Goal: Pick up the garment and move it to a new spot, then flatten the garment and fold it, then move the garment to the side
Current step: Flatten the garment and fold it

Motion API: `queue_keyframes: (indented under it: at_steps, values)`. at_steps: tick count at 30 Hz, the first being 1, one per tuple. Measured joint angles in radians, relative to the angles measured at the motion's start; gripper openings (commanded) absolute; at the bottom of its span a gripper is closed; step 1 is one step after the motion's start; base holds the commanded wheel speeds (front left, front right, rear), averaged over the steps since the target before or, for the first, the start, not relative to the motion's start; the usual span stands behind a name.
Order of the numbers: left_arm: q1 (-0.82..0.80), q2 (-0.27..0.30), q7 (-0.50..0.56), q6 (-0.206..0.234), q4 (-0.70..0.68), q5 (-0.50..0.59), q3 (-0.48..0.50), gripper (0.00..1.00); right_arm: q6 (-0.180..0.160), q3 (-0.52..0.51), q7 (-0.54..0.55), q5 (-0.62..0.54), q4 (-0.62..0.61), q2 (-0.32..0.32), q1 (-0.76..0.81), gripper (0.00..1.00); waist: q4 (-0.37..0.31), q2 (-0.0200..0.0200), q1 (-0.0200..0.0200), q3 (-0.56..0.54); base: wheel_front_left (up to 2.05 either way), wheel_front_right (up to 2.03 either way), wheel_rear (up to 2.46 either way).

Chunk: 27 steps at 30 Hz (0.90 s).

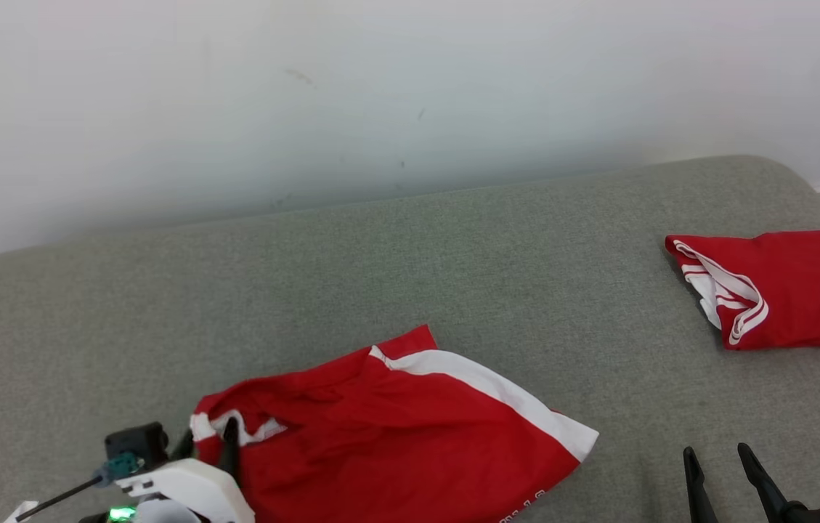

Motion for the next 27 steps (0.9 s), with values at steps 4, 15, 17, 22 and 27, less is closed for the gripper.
queue_keyframes:
  at_steps: [4, 15, 17, 22, 27]
  values:
    - [-0.015, 0.01, -0.016, -0.003, 0.041, -0.017, 0.019, 1.0, 0.0, 0.0, 0.0, -0.001, 0.0, 0.0, 0.0, 1.0, 0.001, 0.0, 0.0, 0.002, 0.0, 0.0, 0.0]
    - [-0.032, 0.105, 0.042, 0.09, -0.119, -0.015, 0.069, 1.0, 0.0, -0.01, 0.0, -0.005, -0.007, 0.0, 0.006, 1.0, -0.007, 0.0, 0.0, 0.0, 0.0, 0.0, 0.0]
    - [-0.041, 0.114, 0.067, 0.102, -0.187, -0.005, 0.06, 1.0, 0.0, -0.006, 0.0, -0.004, -0.007, 0.0, 0.006, 1.0, -0.012, 0.0, 0.0, 0.002, 0.0, 0.0, 0.0]
    - [-0.065, 0.08, 0.184, 0.08, -0.322, -0.009, -0.012, 1.0, 0.0, 0.005, 0.0, -0.004, -0.01, 0.0, -0.003, 1.0, -0.03, 0.0, 0.0, 0.015, 0.0, 0.0, 0.0]
    - [-0.115, 0.037, 0.293, 0.072, -0.349, -0.008, -0.088, 1.0, 0.0, 0.011, 0.0, 0.001, -0.01, 0.0, -0.013, 1.0, -0.057, 0.0, 0.0, 0.034, 0.0, 0.0, 0.0]
